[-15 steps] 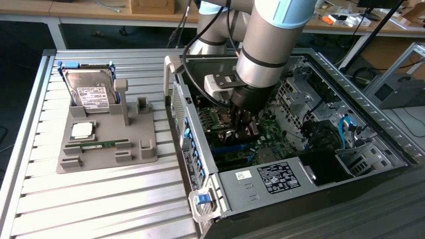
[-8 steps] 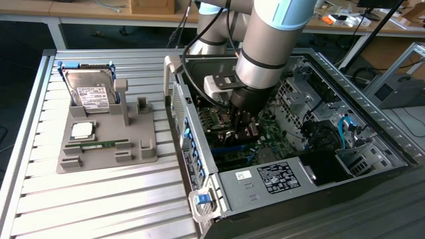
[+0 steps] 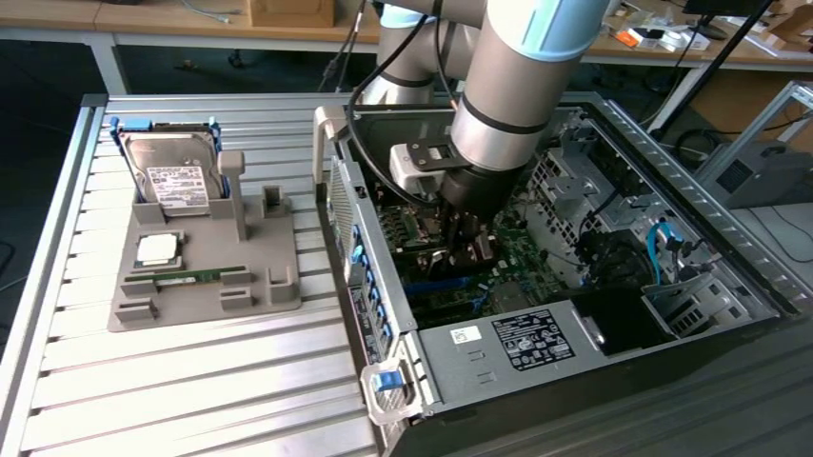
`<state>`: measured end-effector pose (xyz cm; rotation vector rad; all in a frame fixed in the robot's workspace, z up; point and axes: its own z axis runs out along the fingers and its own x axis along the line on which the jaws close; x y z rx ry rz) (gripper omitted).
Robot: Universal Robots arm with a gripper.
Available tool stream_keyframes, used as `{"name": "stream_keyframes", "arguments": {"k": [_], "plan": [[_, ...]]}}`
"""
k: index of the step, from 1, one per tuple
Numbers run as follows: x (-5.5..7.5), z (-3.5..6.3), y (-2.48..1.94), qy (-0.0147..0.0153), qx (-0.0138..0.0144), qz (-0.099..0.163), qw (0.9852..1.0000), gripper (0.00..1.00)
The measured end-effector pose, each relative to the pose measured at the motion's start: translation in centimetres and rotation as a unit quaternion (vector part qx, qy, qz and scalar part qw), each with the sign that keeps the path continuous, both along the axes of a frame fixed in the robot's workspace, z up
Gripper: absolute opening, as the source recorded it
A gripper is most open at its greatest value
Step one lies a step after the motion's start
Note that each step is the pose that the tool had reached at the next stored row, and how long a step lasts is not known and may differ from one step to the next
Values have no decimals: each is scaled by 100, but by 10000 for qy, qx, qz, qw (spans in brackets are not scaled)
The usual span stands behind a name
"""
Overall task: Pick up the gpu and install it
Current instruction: 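Insert the gpu into the slot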
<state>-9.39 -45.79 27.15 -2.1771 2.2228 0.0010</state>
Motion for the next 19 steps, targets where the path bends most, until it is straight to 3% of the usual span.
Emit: {"name": "stream_keyframes", "arguments": {"k": [6,8,9,19], "plan": [[0,-2,-1,5,0,-10,10000,27],[3,-6,0,84,3,-7,10000,27],[-1,-3,-1,99,0,-9,10000,27],[0,-17,-10,96,-10,-10,10000,27]]}}
